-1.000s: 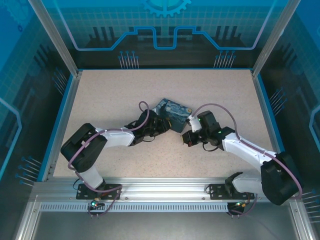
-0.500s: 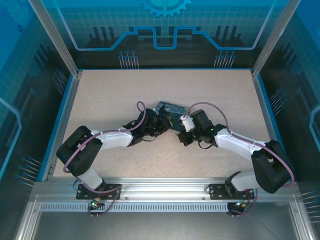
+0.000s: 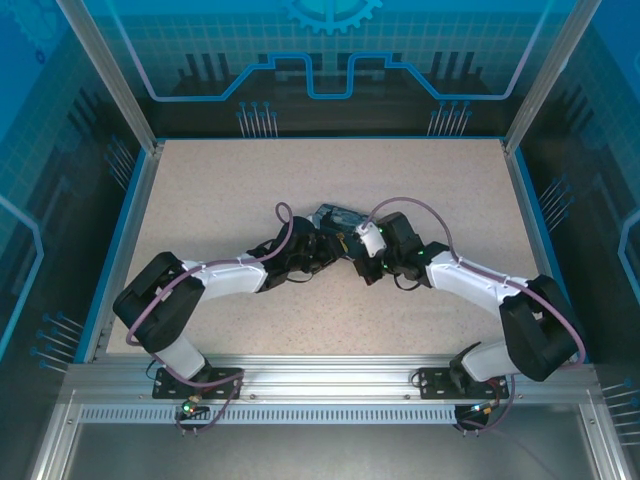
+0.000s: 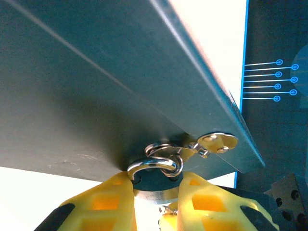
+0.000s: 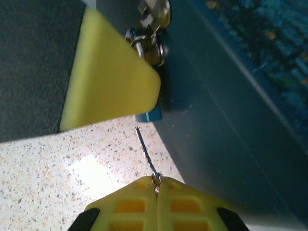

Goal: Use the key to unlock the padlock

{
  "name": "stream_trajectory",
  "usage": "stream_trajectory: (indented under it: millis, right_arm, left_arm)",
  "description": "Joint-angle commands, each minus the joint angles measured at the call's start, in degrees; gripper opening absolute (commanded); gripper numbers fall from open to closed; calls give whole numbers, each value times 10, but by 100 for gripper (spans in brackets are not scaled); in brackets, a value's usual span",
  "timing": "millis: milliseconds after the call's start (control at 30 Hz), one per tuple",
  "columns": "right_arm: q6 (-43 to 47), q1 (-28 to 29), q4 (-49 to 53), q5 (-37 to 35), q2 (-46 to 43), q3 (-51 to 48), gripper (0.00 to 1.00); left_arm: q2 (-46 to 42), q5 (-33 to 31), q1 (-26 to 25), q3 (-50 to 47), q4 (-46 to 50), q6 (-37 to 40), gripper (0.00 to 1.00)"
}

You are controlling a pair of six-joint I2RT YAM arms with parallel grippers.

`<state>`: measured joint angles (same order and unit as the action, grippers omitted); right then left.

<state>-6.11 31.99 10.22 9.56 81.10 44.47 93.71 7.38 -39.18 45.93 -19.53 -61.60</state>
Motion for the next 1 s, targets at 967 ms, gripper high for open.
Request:
stream_trajectory:
  millis: [967]
  right_arm:
    - [-50, 8, -140, 36, 17, -19, 0]
  left_arm:
    - [-11, 12, -9, 20, -24, -10, 7]
